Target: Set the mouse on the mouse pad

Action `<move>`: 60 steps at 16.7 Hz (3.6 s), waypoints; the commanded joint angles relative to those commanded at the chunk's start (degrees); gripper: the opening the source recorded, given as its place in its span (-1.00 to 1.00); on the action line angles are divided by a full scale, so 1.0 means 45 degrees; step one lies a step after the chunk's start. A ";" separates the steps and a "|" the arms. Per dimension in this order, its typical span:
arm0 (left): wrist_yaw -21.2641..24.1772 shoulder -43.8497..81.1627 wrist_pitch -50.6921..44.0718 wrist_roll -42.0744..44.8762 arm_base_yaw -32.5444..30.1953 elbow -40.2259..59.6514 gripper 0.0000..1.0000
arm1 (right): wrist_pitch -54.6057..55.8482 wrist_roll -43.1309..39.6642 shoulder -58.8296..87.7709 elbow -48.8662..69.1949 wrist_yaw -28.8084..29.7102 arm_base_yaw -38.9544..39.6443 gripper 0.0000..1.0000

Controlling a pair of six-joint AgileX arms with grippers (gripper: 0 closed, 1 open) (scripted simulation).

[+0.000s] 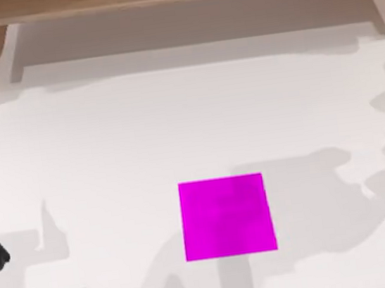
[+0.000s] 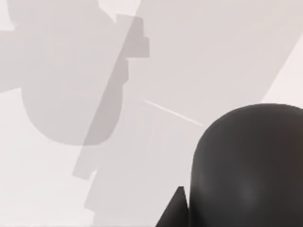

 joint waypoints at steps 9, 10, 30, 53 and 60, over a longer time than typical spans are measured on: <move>0.0000 0.0000 0.0000 0.0000 0.0000 0.0000 1.00 | -0.0931 -0.8371 0.2893 0.3067 -0.0027 0.3693 -1.00; 0.0000 0.0000 0.0000 0.0000 0.0000 0.0000 1.00 | -0.1048 -0.9830 0.3282 0.3451 -0.0041 0.4258 -1.00; 0.0000 0.0000 0.0000 0.0000 0.0000 0.0000 1.00 | -0.1477 -2.4581 0.6476 0.7507 -0.0043 1.0643 -1.00; 0.0000 0.0000 0.0000 0.0000 0.0000 0.0000 1.00 | 0.0534 -2.4611 0.7013 0.6026 -0.0030 1.0695 -1.00; 0.0000 0.0000 0.0000 0.0000 0.0000 0.0000 1.00 | 0.0534 -2.4611 0.7013 0.6026 -0.0030 1.0695 -0.25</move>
